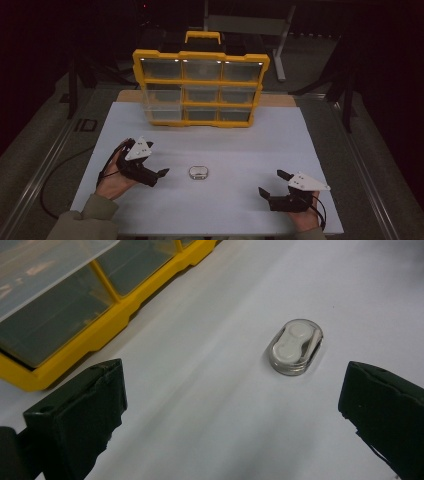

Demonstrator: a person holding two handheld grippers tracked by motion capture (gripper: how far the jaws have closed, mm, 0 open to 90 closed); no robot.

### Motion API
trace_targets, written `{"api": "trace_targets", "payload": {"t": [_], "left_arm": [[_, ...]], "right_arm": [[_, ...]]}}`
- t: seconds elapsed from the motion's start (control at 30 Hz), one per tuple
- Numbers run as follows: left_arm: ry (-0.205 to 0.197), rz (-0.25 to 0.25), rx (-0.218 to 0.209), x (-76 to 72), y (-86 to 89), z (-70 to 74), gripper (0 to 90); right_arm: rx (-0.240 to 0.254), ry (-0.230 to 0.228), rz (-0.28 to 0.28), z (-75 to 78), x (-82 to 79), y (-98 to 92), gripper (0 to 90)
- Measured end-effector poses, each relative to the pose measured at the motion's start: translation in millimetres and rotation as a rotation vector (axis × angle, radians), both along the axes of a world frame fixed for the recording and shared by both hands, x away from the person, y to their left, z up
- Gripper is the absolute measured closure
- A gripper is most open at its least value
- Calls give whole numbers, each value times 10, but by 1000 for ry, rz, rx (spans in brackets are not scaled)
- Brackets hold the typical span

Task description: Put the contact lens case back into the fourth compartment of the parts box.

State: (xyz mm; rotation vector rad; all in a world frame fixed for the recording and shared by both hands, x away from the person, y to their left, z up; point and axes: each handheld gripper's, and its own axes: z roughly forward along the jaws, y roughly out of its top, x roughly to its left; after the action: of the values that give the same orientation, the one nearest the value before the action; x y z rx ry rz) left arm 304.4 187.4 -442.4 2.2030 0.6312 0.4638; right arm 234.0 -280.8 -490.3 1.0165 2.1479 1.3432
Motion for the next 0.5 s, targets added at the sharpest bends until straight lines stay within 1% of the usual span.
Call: {"api": "trace_targets", "payload": {"t": [0.27,0.5], "left_arm": [[12,-18,25,41,-69,-9,0],[17,-42,30,82,-140,0,0]], "right_arm": [[-8,9,-4,-9,6,5,73],[-8,12,-2,-12,4,11,73]]}}
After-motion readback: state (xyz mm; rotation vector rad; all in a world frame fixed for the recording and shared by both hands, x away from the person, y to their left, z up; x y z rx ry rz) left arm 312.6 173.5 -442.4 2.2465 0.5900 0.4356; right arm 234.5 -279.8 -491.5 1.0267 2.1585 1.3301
